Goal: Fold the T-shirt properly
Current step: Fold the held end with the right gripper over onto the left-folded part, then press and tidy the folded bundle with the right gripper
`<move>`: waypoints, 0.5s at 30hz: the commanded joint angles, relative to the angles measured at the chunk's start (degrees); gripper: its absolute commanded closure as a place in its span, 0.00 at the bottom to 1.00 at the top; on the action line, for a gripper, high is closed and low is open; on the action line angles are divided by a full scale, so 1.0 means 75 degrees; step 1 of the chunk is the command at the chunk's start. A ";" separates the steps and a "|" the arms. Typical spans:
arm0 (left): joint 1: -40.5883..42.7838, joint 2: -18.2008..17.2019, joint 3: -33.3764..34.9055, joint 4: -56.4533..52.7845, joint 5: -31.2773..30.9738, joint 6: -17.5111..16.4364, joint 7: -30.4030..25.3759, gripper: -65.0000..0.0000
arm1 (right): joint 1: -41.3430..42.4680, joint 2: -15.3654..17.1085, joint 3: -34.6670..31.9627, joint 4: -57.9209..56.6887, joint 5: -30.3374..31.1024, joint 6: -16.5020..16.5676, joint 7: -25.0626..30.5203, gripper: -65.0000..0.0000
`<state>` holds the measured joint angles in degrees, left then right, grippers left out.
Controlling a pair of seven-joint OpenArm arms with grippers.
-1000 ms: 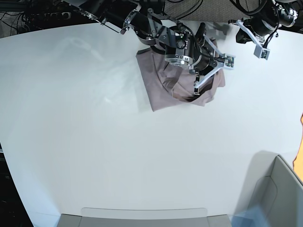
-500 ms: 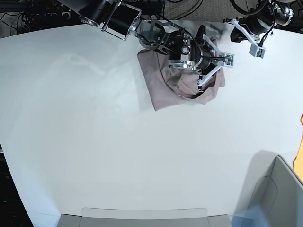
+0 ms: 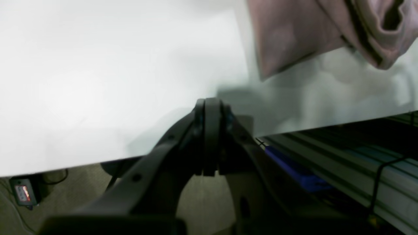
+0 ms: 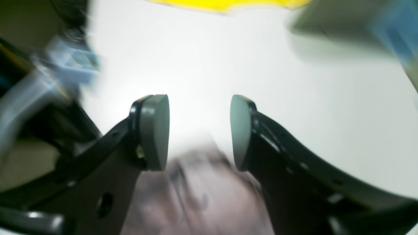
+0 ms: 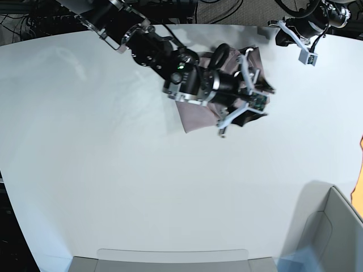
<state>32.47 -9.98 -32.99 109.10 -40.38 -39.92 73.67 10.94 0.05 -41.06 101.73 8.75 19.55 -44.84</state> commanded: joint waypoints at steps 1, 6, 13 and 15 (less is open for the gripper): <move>0.0037 -0.0070 -0.0014 0.0111 -0.0084 -0.0010 -0.0053 1.00 | 0.0083 0.0139 0.0217 0.0285 0.0046 0.0013 -0.0111 0.54; 0.0025 -0.0094 -0.0014 0.0111 -0.0084 -0.0010 -0.0053 1.00 | -0.0269 0.1288 0.0932 0.0613 0.0058 0.0025 -0.0931 0.54; -0.0174 -0.0094 -0.0002 0.0100 -0.0072 -0.0010 -0.0006 1.00 | -0.0480 0.1651 0.0100 0.0332 0.0069 0.0072 -0.1095 0.54; -0.0174 -0.0094 -0.0014 0.0100 -0.0072 -0.0010 0.0006 1.00 | -0.0316 0.1534 -0.0615 -0.0008 0.0069 0.0072 -0.1095 0.54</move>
<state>30.76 -10.20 -32.88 109.10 -40.42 -39.90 73.87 7.60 12.12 -46.00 100.77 8.91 19.90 -53.93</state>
